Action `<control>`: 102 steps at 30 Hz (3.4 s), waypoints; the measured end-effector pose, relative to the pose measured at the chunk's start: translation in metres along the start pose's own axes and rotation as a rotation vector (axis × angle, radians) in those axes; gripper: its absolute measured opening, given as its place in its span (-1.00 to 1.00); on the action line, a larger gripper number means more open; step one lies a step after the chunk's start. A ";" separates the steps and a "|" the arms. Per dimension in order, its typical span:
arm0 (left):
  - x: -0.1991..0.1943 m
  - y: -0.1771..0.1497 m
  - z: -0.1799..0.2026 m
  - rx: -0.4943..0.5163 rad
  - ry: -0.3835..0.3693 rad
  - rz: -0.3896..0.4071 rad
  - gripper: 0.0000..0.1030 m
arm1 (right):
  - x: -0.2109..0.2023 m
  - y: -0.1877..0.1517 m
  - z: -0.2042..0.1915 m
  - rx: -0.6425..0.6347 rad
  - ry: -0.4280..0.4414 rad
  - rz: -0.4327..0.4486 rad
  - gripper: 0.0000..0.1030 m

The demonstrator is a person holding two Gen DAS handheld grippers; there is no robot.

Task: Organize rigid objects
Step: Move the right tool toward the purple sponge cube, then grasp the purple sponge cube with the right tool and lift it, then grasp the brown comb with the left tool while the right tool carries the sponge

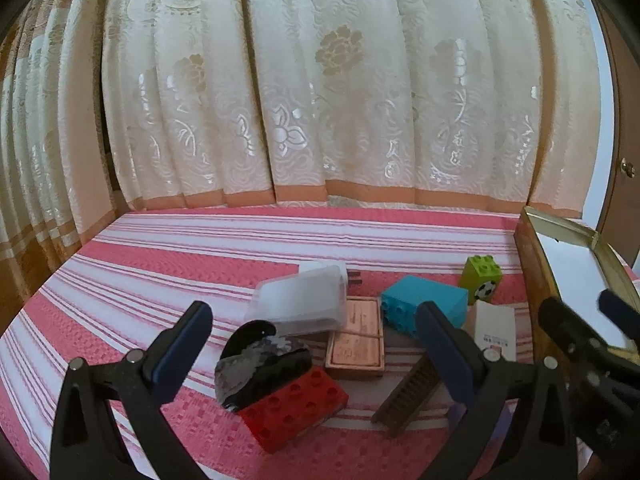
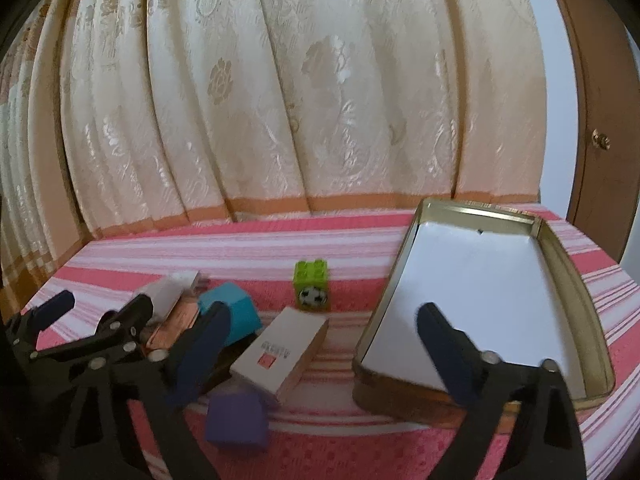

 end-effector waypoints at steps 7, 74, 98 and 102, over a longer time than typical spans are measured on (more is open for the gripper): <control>-0.009 -0.010 -0.020 -0.055 -0.019 -0.014 0.99 | -0.011 -0.022 -0.003 -0.015 0.028 -0.082 0.56; 0.008 -0.050 0.082 0.118 -0.389 -0.326 -0.54 | -0.055 -0.014 0.054 -0.014 0.126 -0.080 -0.18; 0.004 -0.026 0.099 0.087 -0.403 -0.207 -0.53 | -0.059 0.003 0.100 0.065 0.072 -0.002 -0.18; 0.023 -0.028 0.103 0.018 -0.436 -0.261 -0.52 | -0.057 0.002 0.100 0.057 0.072 -0.008 -0.18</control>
Point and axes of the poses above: each gripper's, at about its wrist camera, not at the fingertips, and x roughly the way its jaws point, z to its right, y to its top, the point moved 10 cm from there along x, roughly the way its jaws point, and after that the axes turned 4 degrees about x, right-handed, at the moved point
